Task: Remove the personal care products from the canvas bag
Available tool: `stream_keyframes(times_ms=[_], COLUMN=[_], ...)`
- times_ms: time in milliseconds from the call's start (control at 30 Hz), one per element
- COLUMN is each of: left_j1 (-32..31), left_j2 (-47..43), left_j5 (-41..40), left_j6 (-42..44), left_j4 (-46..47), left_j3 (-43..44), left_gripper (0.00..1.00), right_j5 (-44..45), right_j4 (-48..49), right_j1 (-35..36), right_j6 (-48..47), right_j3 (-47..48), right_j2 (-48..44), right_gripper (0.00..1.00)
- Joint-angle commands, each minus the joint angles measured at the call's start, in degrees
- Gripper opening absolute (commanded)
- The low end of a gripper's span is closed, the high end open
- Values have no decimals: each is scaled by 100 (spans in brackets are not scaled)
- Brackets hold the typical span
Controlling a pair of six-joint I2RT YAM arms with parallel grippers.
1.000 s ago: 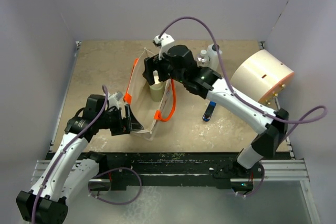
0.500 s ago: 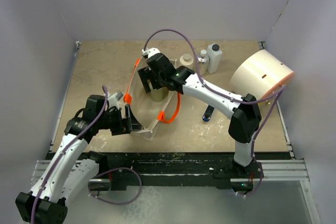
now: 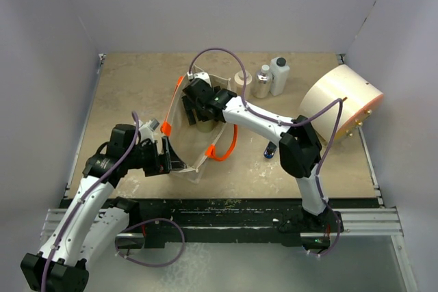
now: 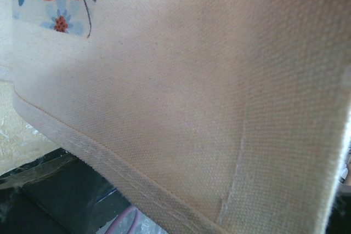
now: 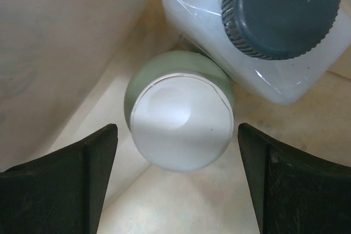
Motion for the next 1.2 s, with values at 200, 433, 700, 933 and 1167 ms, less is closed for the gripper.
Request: stream_keyframes(times_ms=[200,433,700,933,1167], left_j1=[116,151,199,230,265], left_j2=[-72,-63,-70,-67,-64], left_j5=[263,265,249,253,250], left_j6=[262,271,271,271,271], left_j4=[47,47,42,38,38], left_j3=[2,2,3,2,4], left_gripper=[90,90,90,90,90], right_j5=[-119,-106,-357,-1395,-2688], right_j4=[368,418,843,2493,4282], right_j1=[-280,-337,-337,-361,-729], right_j6=[274,253,112,335,1321], right_j3=[-20,149,-160,-1402,-2670], right_j2=[177,483,-375,-2035,-3277], right_gripper=[91,83,29,8,3])
